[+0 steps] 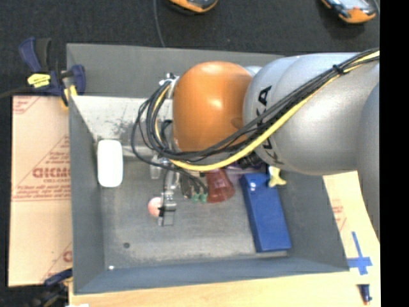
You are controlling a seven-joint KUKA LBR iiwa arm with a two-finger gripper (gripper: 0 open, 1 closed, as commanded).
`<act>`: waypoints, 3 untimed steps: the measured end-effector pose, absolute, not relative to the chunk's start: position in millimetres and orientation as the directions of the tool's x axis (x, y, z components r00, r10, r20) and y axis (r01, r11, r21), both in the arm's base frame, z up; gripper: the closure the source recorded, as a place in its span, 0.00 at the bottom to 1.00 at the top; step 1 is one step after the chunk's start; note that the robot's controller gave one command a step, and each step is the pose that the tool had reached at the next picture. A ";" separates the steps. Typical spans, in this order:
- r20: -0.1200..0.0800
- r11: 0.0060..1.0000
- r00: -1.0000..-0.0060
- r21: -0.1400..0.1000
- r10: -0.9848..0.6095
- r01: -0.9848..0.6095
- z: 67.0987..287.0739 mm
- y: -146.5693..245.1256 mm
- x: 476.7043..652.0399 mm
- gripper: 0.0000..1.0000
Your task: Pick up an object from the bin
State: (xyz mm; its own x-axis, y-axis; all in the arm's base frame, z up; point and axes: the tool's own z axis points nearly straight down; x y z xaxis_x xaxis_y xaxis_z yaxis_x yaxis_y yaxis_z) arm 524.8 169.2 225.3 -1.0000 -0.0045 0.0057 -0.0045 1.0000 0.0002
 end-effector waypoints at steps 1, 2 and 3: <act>-0.002 1.000 -1.000 0.002 0.000 0.000 230.3 168.1 526.4 0.00; -0.006 1.000 -1.000 0.002 -0.026 -0.026 152.3 144.8 547.0 0.00; -0.016 0.929 -0.929 -0.001 -0.370 -0.370 80.2 128.9 568.2 0.00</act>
Offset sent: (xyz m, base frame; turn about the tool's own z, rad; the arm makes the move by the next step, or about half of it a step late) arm 0.0398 -0.0483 -0.1553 -0.0449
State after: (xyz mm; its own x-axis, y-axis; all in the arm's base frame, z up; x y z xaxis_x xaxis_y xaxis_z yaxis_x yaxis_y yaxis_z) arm 568.2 128.9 80.2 -0.9291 -0.3696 -0.0160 -0.3696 0.9292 -0.0009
